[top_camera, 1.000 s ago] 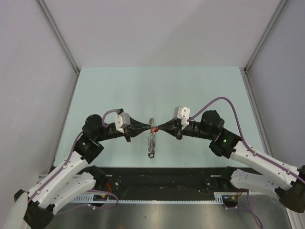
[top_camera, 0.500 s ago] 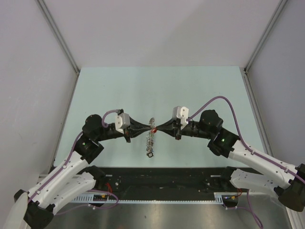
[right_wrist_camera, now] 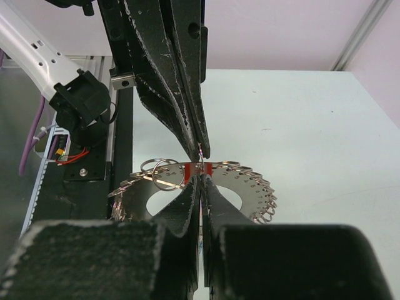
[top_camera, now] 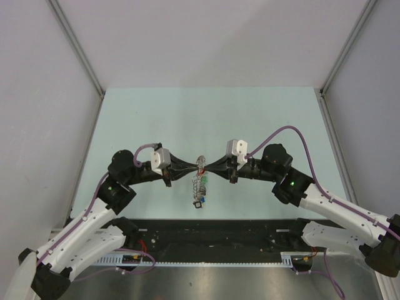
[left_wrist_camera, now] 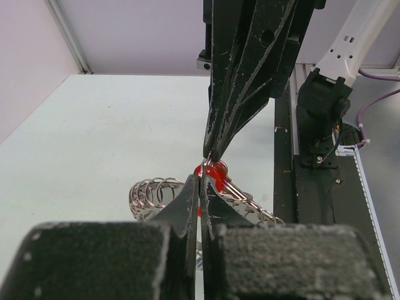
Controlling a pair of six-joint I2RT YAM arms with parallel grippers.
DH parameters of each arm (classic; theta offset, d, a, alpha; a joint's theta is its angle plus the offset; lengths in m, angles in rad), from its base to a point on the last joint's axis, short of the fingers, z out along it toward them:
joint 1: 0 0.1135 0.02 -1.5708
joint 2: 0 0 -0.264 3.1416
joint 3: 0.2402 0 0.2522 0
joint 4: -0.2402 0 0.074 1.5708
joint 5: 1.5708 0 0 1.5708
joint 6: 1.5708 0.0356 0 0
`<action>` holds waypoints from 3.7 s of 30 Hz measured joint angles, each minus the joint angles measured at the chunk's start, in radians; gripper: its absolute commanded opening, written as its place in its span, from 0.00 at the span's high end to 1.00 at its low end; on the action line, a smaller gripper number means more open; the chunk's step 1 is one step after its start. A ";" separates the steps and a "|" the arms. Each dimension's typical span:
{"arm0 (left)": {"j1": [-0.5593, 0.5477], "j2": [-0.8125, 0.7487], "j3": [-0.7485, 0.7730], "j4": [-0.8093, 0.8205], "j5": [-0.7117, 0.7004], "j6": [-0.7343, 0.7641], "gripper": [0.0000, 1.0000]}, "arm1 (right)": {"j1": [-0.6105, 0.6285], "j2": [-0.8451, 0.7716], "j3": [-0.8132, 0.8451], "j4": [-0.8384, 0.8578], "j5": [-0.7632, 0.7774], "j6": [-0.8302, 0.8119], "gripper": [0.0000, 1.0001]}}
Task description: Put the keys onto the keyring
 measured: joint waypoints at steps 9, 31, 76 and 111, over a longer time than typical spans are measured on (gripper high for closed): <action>0.000 0.000 0.000 0.001 0.000 0.000 1.00 | 0.000 0.000 0.000 0.000 0.017 0.000 1.00; 0.000 0.002 0.000 0.002 0.024 -0.003 1.00 | 0.001 0.002 0.000 0.003 -0.012 0.000 1.00; 0.000 0.001 0.000 0.023 0.012 -0.010 1.00 | 0.003 -0.015 0.000 -0.002 0.008 0.000 1.00; 0.000 0.002 0.000 0.032 0.034 -0.012 1.00 | 0.003 -0.005 0.000 0.009 -0.011 0.004 1.00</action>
